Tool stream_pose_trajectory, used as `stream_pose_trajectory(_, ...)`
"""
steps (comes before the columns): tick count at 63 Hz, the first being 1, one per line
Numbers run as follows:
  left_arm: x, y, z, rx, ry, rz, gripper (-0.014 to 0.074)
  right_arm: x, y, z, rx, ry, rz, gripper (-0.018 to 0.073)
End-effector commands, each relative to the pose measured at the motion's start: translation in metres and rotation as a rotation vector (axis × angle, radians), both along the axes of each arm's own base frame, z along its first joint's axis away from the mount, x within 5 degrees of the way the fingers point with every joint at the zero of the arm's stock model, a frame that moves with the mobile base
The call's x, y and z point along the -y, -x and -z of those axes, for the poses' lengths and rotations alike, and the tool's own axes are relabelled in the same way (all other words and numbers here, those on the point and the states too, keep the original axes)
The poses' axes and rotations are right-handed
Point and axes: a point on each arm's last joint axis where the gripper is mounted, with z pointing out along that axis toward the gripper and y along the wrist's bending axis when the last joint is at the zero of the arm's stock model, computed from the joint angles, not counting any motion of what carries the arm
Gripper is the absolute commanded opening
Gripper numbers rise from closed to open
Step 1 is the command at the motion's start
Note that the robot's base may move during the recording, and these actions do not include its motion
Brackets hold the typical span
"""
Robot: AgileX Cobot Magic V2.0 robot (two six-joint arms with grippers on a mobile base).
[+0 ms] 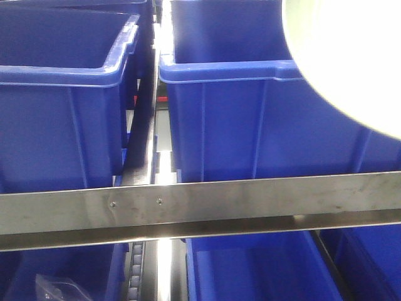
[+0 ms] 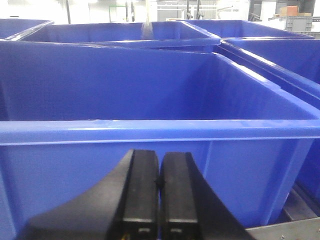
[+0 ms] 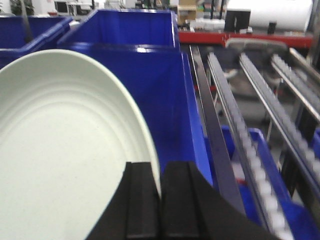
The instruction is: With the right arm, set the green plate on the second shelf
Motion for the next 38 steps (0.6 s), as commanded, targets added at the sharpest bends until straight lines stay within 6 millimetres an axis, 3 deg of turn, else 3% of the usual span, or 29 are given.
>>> stream_pose_trajectory(1, 0.0, 0.0, 0.005, 0.058, 0.016, 0.0, 0.013, -0.011, -0.001, -0.027, 0.171, 0.034, -0.108, 0.0023)
stream_pose_trajectory(10, 0.0, 0.0, 0.005, 0.058, 0.016, 0.0, 0.013, -0.021, -0.018, -0.048, 0.177, 0.013, -0.152, 0.0025)
stream_pose_trajectory(18, 0.0, 0.0, 0.005, 0.058, 0.016, 0.0, 0.013, -0.032, -0.05, -0.066, 0.116, 0.019, -0.153, 0.0025)
stream_pose_trajectory(27, 0.0, 0.0, 0.005, 0.058, 0.016, 0.0, 0.013, -0.049, -0.105, -0.086, 0.045, 0.037, -0.152, 0.0025)
stream_pose_trajectory(38, 0.0, 0.0, 0.005, 0.058, 0.016, 0.0, 0.013, -0.059, -0.181, -0.092, -0.017, 0.049, -0.113, 0.0025)
